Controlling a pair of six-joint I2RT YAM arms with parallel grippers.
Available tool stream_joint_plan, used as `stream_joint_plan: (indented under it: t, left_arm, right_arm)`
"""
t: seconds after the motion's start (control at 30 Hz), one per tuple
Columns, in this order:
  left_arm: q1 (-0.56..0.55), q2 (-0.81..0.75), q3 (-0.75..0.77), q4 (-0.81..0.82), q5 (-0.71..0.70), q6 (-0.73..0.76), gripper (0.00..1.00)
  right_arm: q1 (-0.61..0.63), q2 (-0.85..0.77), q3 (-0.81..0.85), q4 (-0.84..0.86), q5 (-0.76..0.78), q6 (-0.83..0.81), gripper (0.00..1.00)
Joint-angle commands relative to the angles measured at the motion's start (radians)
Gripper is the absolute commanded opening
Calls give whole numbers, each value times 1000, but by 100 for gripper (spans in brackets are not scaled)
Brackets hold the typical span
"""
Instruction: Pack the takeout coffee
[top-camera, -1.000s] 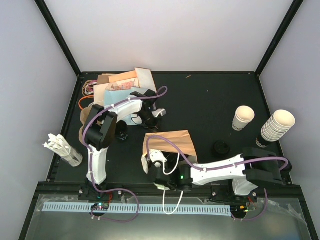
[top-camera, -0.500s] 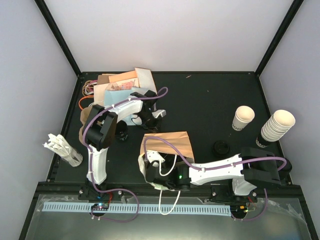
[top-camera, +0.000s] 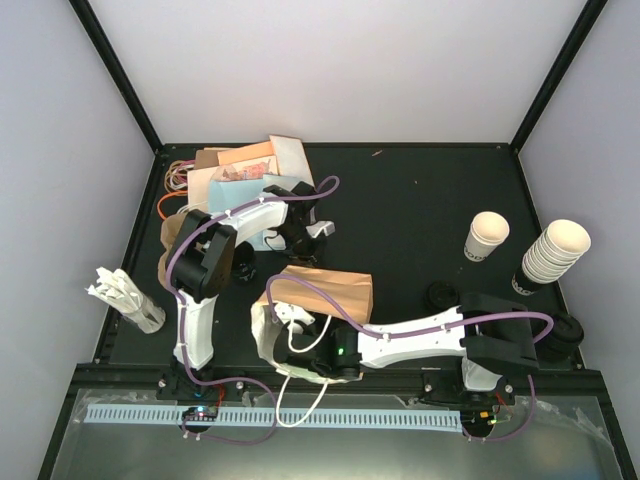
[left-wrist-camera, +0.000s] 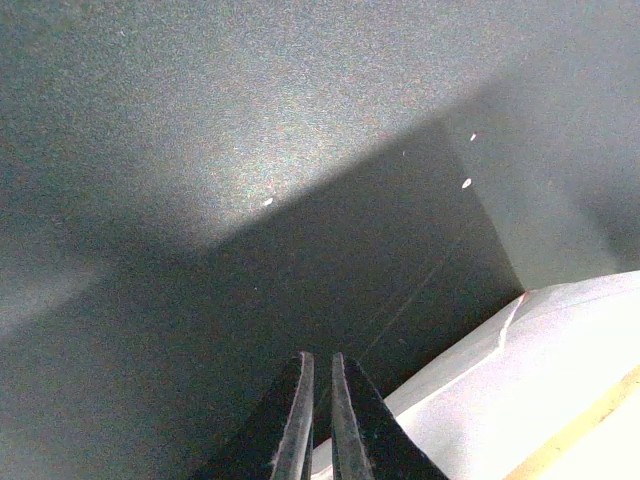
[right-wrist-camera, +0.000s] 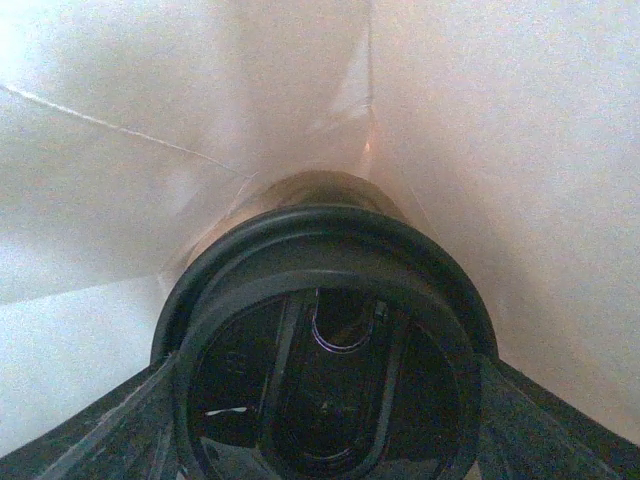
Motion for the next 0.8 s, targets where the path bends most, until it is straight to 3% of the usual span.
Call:
stream_joint_plan:
  t: [0.0, 0.6, 0.77]
  left_arm:
    - [-16, -37, -3, -57, 34, 13, 8]
    - [-38, -145, -139, 1, 91, -162, 7]
    - [-38, -197, -163, 64, 103, -199, 24]
  right_arm:
    - [-17, 16, 5, -52, 3, -15, 57]
    - [-19, 8, 10, -156, 56, -70, 57]
    - [-19, -64, -18, -170, 54, -64, 57]
